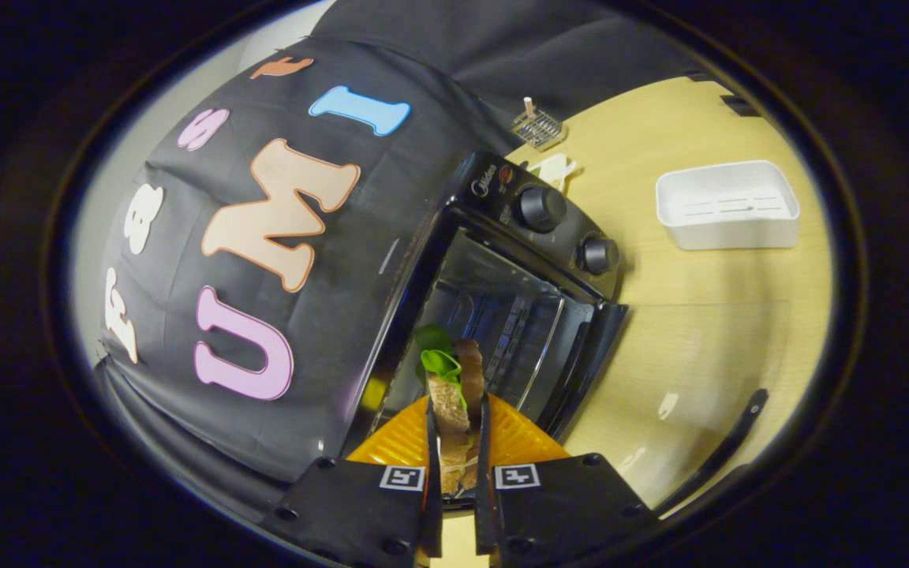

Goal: Open the toaster oven, put the food inside, and close the toaster oven door.

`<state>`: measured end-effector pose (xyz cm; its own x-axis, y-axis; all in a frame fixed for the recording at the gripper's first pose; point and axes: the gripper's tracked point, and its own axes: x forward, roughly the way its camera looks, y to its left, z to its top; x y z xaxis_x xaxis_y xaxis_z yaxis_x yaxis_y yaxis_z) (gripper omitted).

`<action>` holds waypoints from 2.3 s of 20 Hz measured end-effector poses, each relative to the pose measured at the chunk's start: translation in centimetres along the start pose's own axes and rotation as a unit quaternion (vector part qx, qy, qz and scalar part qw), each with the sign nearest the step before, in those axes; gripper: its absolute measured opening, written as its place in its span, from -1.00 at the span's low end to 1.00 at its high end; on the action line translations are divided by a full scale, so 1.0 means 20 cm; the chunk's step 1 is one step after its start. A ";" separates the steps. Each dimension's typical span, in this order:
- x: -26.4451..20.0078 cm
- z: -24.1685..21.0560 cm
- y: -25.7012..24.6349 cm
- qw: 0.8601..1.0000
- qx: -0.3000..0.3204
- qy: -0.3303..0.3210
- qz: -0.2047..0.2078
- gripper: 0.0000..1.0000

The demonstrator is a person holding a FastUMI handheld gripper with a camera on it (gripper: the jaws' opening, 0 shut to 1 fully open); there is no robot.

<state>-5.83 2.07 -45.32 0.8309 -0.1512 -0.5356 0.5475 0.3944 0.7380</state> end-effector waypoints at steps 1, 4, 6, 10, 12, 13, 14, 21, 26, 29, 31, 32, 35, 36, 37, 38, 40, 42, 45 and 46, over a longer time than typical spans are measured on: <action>0.02 -0.01 0.01 1.000 0.002 0.000 0.001 -0.64; 0.09 0.00 0.00 1.000 0.011 -0.001 0.000 -0.60; 0.12 0.00 -0.03 1.000 0.012 -0.002 -0.010 -0.53; 0.12 0.01 -0.07 1.000 0.004 -0.004 -0.028 -0.31; 0.10 0.02 -0.12 0.999 -0.007 -0.004 -0.044 0.05; 0.10 0.02 -0.12 0.999 -0.011 -0.005 -0.043 0.23; 0.09 0.03 -0.13 0.999 -0.015 -0.006 -0.043 0.41; 0.02 0.04 -0.20 0.997 -0.052 0.007 -0.050 0.96; -0.12 0.06 -0.27 0.991 -0.117 0.027 -0.055 0.96; -0.25 0.06 -0.33 0.981 -0.179 0.051 -0.056 0.96; -0.34 0.06 -0.36 0.974 -0.209 0.068 -0.047 0.96; -0.38 0.07 -0.37 0.971 -0.224 0.075 -0.043 0.96; -0.50 0.06 -0.43 0.960 -0.261 0.098 -0.030 0.96; -0.53 0.06 -0.45 0.957 -0.270 0.107 -0.026 0.96; -0.56 0.05 -0.48 0.953 -0.279 0.116 -0.023 0.96; -0.58 0.04 -0.50 0.948 -0.291 0.124 -0.022 0.96; -0.63 0.02 -0.58 0.936 -0.322 0.141 -0.023 0.96; -0.66 0.01 -0.67 0.919 -0.360 0.159 -0.030 0.97; -0.68 -0.01 -0.83 0.887 -0.419 0.185 -0.049 0.97; -0.68 -0.02 -0.87 0.877 -0.436 0.194 -0.054 0.97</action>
<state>-26.67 -2.34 -51.06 0.5903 0.0225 -0.8069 0.1963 0.9656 0.1705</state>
